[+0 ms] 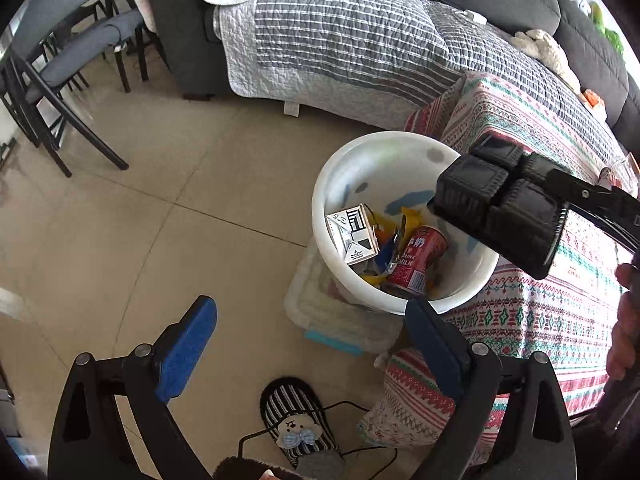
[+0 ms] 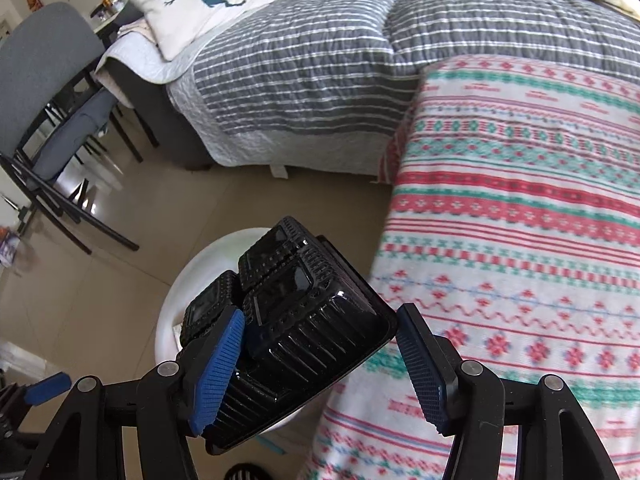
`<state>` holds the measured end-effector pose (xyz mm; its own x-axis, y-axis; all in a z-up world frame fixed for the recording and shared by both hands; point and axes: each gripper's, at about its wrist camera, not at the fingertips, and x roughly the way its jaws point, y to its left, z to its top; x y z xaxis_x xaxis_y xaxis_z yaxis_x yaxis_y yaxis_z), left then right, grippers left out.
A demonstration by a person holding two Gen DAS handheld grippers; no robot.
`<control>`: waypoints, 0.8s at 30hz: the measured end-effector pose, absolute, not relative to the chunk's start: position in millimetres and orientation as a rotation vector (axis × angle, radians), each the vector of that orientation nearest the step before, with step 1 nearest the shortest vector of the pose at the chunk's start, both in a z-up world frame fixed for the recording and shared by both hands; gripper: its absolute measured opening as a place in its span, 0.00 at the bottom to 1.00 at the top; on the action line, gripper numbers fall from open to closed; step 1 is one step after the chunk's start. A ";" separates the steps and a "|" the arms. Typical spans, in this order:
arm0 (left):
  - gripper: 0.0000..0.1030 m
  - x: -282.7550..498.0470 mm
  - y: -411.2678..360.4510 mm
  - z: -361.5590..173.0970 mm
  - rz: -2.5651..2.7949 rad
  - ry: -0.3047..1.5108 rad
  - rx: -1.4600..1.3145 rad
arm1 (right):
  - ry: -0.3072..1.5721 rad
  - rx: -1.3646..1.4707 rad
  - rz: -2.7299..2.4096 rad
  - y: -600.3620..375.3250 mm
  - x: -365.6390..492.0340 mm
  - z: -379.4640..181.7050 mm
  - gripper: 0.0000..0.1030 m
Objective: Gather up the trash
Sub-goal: 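Move the black tray over the bin and open the right tool, then move both open tools back over the table toward the remaining can and paper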
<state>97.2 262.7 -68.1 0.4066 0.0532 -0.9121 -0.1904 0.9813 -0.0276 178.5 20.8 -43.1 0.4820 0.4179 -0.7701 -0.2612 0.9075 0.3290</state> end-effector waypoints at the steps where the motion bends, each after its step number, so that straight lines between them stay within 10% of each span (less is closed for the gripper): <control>1: 0.95 97.6 264.0 -67.7 0.152 1.145 -0.142 | 0.989 0.180 0.430 23.2 180.2 -45.1 0.70; 24: 0.97 106.8 201.3 -40.2 0.038 1.098 -0.094 | 0.963 0.093 0.277 -71.4 152.7 -14.0 0.85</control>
